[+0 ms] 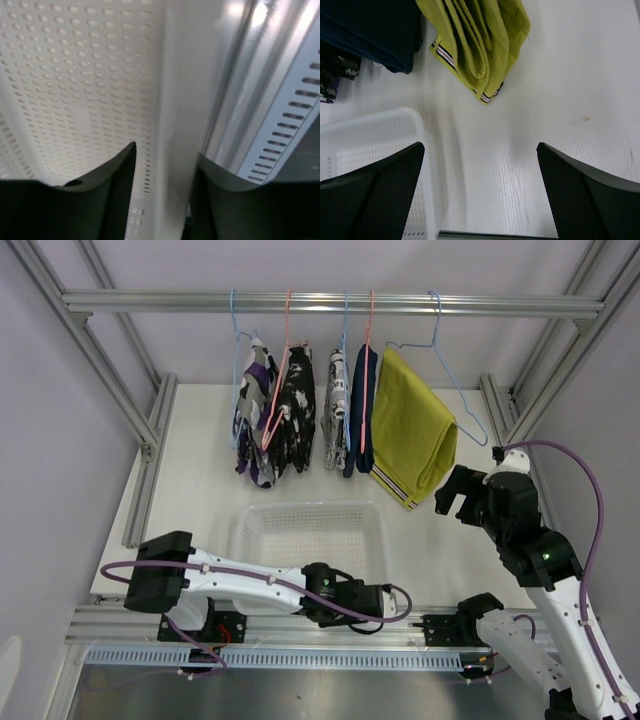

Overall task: Remove the trousers from the hanger
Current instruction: Move the bin to the center of the board.

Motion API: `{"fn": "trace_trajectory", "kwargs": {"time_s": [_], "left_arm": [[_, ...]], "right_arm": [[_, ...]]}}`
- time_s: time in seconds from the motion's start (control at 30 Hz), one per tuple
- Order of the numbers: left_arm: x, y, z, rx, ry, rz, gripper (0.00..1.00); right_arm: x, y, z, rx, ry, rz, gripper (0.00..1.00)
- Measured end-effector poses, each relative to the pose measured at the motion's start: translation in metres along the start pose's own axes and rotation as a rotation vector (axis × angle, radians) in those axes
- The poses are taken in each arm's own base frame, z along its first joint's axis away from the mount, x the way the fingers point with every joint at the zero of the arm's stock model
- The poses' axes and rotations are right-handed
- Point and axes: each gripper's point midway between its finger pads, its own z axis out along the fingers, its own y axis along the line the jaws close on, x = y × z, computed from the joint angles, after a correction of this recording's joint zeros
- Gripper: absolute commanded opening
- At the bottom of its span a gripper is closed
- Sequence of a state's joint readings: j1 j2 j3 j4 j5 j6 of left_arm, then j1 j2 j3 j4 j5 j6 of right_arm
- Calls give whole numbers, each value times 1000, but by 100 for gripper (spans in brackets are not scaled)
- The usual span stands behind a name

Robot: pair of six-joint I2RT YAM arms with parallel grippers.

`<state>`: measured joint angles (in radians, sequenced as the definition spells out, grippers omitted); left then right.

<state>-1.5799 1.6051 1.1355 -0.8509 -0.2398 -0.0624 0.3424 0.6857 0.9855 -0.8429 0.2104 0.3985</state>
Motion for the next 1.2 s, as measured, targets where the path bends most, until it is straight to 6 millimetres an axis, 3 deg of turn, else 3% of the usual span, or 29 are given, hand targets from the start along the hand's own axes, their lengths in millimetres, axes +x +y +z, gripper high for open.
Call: {"fn": "trace_trajectory", "kwargs": {"time_s": [0.17,0.47,0.87,1.2], "left_arm": [[2,22,5,-60,10,-67,20],[12,52,11,-126,45,-185,1],[42,59,-1,-173,170,-384,1],[57,109,-21,-250,65,-762,1]], "right_arm": [[3,1,1,-10,7,-1,100],[2,2,-2,-21,-2,-3,99],[1,4,-5,-43,-14,-3,99],[3,5,-7,-55,-14,-5,99]]}}
